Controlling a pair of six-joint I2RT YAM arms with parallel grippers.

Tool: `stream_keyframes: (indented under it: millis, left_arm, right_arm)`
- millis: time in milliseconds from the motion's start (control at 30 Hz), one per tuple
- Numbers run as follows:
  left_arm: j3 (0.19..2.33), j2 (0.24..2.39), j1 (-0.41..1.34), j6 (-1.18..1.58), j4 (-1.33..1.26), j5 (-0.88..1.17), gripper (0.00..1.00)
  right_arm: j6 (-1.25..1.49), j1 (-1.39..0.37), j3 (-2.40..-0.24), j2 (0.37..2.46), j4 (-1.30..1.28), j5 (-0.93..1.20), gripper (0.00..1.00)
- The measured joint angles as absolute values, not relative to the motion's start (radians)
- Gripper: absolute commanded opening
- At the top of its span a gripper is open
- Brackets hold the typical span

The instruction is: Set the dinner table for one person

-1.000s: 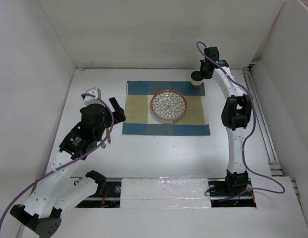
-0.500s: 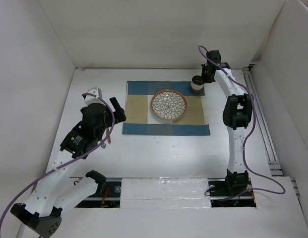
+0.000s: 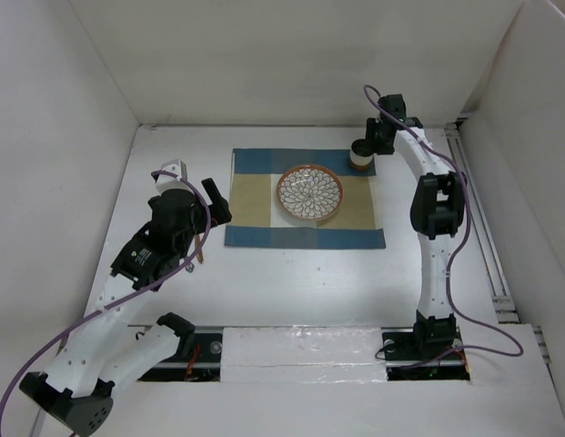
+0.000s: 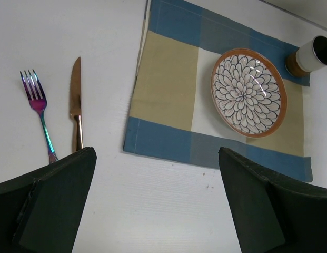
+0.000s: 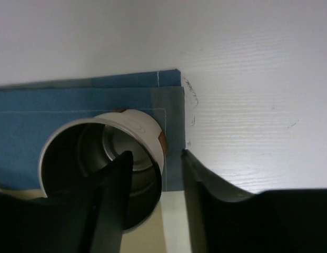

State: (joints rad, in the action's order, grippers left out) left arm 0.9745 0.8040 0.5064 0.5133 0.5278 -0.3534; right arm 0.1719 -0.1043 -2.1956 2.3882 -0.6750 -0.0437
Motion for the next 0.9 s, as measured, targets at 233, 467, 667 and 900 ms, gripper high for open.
stream_keyframes:
  millis: [233,467,667,900]
  left_arm:
    - [0.974,0.805,0.506,0.516,0.528,-0.363,1.0]
    - [0.974,0.851,0.506,0.551,0.546,-0.421,1.0]
    - [0.974,0.92,0.474,0.603,0.573,-0.43,1.0]
    - [0.971,1.092,0.024,0.572,0.49,-0.162,1.0]
  right_arm:
    - [0.173,-0.115,-2.161,2.375,-0.673,-0.044,1.0]
    - [0.172,-0.126,-2.111,2.196,-0.672,-0.088,1.0]
    - [0.161,-0.147,-2.025,1.91,-0.613,-0.132,1.0]
    - [0.131,-0.337,-1.546,1.502,-0.4,-0.099,1.0]
